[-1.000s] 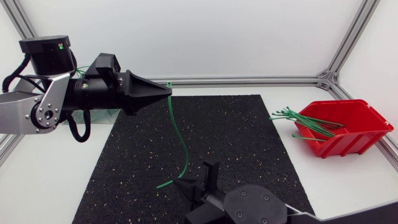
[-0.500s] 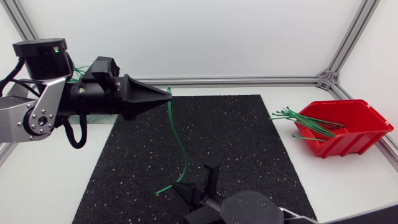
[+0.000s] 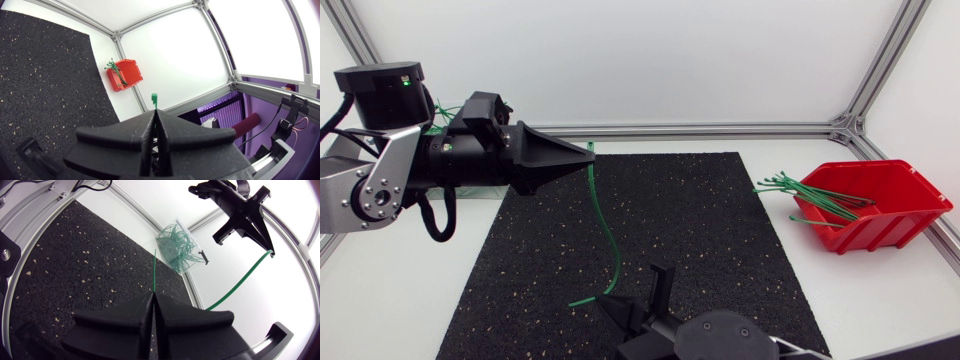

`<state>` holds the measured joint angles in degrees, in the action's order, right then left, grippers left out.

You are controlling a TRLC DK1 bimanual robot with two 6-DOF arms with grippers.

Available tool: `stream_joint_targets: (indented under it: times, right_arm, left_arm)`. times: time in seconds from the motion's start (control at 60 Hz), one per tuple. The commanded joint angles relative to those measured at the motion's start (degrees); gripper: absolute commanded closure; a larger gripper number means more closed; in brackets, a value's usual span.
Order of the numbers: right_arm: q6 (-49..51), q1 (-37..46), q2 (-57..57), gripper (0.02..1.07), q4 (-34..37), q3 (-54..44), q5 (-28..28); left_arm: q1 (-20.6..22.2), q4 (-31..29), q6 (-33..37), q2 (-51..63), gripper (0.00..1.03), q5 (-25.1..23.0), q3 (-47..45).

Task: Take a green cable tie from the red box, thread the tail through the head to close it, then place it in the transparent bin on the left.

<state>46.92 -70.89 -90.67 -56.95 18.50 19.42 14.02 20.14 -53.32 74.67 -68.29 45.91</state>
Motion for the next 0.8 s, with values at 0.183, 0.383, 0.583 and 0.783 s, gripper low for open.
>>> stream_joint_targets:
  times: [0.183,0.383,0.583,0.783]
  right_arm:
    - [-5.87,0.67,4.36,1.02,6.32,-0.22,-0.08]
    - [-17.56,2.34,13.33,1.02,28.47,5.14,-9.75]
    - [-29.16,5.41,20.36,1.02,45.87,11.82,-22.85]
    - [-35.93,12.36,28.10,1.02,54.40,14.90,-37.09]
  left_arm:
    - [0.30,-0.45,0.67,-1.29,1.00,0.09,-1.09]
    - [0.30,-0.45,1.03,-2.25,1.00,0.70,-1.61]
    - [0.92,-0.28,1.99,-3.75,1.00,1.58,-3.11]
    - [1.54,-0.28,1.99,-4.10,1.00,1.93,-3.72]
